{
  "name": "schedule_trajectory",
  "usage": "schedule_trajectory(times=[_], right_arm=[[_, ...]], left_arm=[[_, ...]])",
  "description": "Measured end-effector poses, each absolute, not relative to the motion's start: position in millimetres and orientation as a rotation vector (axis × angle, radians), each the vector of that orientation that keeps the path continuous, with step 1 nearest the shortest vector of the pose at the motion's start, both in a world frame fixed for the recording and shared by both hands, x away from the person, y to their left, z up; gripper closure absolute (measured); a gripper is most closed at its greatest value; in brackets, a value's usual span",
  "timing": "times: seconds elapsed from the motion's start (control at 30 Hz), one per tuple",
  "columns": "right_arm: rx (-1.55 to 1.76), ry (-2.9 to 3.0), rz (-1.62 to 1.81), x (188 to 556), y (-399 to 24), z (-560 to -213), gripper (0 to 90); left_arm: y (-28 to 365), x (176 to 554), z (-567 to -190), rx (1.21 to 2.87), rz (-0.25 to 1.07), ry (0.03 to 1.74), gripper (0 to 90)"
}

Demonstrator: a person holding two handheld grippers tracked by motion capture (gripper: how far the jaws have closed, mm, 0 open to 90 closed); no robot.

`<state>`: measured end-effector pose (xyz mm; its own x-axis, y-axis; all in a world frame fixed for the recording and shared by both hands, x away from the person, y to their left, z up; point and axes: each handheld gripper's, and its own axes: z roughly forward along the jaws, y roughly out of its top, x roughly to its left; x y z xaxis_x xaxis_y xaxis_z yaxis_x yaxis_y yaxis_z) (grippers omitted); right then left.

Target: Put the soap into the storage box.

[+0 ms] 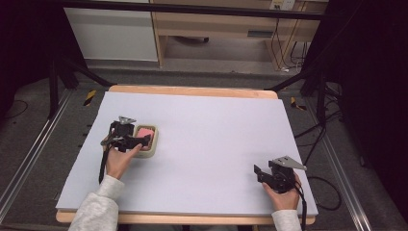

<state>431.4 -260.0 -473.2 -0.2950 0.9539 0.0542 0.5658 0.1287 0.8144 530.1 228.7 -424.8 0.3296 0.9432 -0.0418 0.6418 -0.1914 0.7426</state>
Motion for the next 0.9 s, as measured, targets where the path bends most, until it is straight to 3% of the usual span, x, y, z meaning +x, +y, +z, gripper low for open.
schedule_trajectory(times=[0.4, 0.9], right_arm=[[1.479, 1.908, 1.043, 432, -263, -474, 36.6], [1.516, 1.897, 1.039, 430, -271, -477, 35.2]], left_arm=[[245, 494, -427, 1.896, 0.612, 1.29, 25.3], [284, 451, -443, 1.841, 0.662, 1.287, 24.6]])
